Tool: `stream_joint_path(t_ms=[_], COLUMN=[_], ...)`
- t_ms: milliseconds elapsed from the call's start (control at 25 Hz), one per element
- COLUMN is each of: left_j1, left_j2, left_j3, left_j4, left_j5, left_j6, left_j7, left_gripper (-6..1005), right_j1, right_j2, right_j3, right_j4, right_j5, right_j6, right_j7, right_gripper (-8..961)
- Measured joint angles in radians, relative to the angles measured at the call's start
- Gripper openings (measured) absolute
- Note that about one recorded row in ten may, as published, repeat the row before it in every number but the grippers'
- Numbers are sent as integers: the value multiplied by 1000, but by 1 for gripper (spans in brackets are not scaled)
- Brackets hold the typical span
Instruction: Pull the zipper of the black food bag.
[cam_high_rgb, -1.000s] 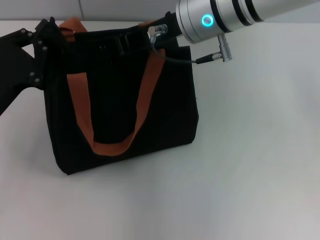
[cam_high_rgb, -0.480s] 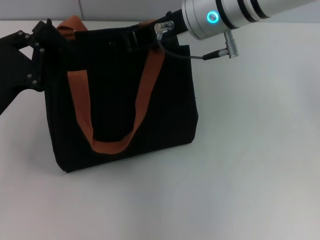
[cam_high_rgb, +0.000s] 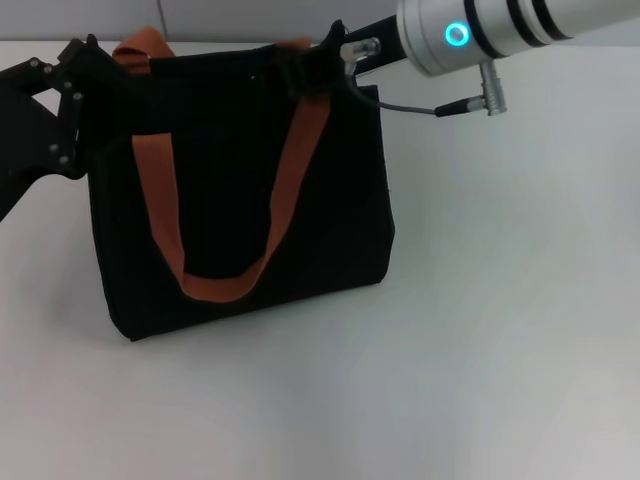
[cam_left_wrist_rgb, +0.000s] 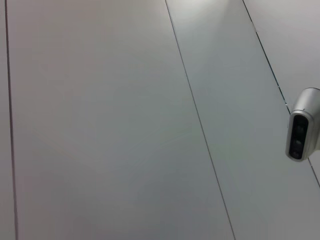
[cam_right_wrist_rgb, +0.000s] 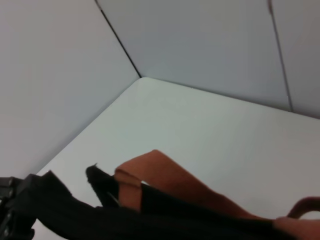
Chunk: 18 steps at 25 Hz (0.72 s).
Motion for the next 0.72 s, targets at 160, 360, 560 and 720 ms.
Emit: stream_joint_path(t_ms=[160,360,560,720], left_j1=[0,0,0,0], left_j2=[0,0,0,0], left_j3=[0,0,0,0], left_j4=[2,3,2,0], left_j5=[-3,-4,-6,-12], left_j6=[0,0,0,-1], left_j7=[0,0,0,0], left_gripper=[17,17,17,21], right_j1=[-42,-67,-95,-113], right_j2=[0,0,0,1], right_j3=[33,54,77,78], right_j4=[-41,-58,-86,-95], right_j5=[-20,-29,-33,22], right_j6=[-1,-2,-9,-6], right_j7=[2,2,3,-26], right_gripper=[1,2,2,0])
